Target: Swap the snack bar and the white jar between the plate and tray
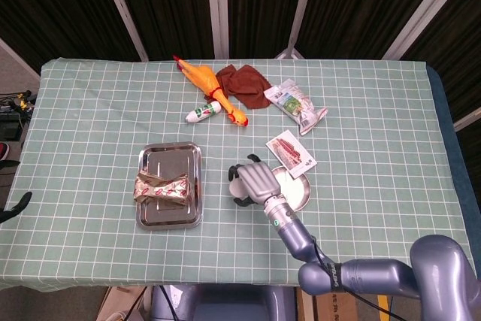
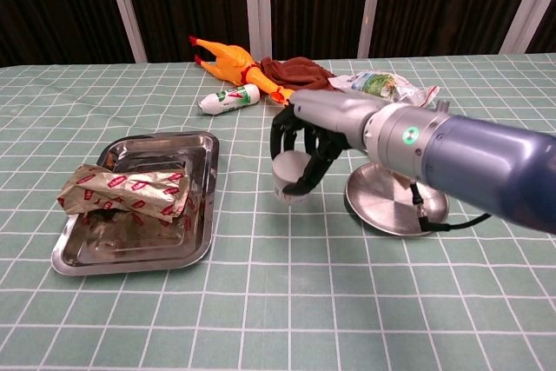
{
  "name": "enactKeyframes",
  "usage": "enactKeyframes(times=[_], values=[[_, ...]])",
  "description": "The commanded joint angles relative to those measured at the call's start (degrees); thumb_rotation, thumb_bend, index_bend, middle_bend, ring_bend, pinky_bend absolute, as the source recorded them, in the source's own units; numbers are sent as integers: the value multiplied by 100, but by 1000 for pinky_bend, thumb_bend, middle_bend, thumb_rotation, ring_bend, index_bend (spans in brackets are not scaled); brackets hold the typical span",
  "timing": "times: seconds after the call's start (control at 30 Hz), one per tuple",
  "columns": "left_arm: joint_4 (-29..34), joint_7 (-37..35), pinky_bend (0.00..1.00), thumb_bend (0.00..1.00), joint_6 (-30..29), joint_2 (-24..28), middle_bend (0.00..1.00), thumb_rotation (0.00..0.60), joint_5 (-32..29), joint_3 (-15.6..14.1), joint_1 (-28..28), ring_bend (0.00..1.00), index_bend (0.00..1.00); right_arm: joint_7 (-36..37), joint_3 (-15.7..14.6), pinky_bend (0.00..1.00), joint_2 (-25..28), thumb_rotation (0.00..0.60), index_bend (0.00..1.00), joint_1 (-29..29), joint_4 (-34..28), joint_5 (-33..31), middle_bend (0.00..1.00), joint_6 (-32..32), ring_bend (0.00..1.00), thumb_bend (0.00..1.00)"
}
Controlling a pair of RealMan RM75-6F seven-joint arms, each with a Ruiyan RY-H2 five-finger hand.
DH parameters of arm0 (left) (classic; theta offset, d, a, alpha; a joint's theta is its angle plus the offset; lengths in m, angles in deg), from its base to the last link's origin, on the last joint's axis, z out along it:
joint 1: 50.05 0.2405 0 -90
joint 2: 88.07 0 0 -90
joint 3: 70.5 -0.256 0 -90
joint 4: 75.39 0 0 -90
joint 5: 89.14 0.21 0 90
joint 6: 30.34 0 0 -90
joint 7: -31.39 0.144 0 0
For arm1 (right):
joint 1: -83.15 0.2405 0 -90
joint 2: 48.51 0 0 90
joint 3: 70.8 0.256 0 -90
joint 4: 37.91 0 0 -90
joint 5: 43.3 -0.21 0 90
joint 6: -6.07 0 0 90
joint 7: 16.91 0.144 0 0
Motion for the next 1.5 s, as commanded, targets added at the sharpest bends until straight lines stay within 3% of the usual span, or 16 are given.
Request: enactKeyframes(times=[0.03,0.37,0.67,0.8,1.0,1.13,1.3,1.5], values=[[-4,4,198,354,-4,-2,69,600,12,-1,6,0,333,-31,114,163,354,600,501,-100,-268,74,501,189,524,297],[20,167,198,354,-35,-58,70,600,105,-16,11,0,334,63,-247,163,1221,600,502,-539,-398,-125,501,54,524,296],[53,272,198,354,-51,-96,70,600,157,-27,21,0,335,739,-552,160,1275,600,502,-899,110,93,501,-343,520,297],[42,290,198,354,-34,-108,70,600,153,-24,18,0,335,890,-601,102,1254,600,489,-962,240,214,473,-448,450,296],[50,345,198,354,10,-117,69,600,162,-38,8,0,335,856,-689,2,1258,600,327,-973,330,154,286,-629,247,203],[51,344,198,354,30,-115,68,600,145,-31,6,0,335,845,-679,0,1350,600,245,-992,113,104,218,-634,182,138],[49,337,198,354,27,-113,67,600,131,-15,12,0,335,716,-571,0,1501,600,196,-1054,-253,178,185,-223,150,127],[-33,417,198,354,13,-142,61,600,91,26,8,0,334,637,-449,0,2278,600,189,-1349,-1160,515,176,498,121,125]])
